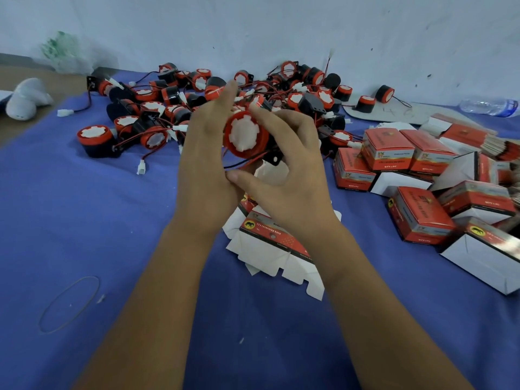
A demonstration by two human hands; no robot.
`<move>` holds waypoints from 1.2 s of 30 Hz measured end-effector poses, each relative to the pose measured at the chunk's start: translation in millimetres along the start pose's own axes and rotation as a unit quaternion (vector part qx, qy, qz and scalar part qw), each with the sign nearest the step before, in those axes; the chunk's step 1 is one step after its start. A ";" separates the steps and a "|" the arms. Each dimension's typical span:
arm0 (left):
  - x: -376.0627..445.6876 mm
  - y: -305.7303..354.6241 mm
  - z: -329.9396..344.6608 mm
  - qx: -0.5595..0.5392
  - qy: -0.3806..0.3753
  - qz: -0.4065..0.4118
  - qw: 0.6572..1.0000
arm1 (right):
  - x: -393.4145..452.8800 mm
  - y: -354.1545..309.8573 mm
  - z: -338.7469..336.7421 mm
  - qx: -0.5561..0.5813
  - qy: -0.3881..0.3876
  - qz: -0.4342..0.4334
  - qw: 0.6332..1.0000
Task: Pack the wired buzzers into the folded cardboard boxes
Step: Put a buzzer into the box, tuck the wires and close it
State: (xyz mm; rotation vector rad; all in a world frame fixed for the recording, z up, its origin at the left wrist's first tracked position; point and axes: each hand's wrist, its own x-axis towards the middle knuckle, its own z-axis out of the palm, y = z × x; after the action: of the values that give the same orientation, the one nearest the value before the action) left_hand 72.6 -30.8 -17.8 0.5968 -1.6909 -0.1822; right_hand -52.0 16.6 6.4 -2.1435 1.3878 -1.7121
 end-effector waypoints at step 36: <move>-26.2 -17.4 31.4 -0.208 -0.248 -0.328 0.888 | -12.9 31.2 -20.4 0.038 -0.001 0.093 0.995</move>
State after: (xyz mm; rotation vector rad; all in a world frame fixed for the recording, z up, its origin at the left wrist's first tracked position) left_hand 50.0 -39.5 -55.1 0.8179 -1.7865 -1.2434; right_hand -86.5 16.1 -12.6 -1.9106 1.4458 -1.6656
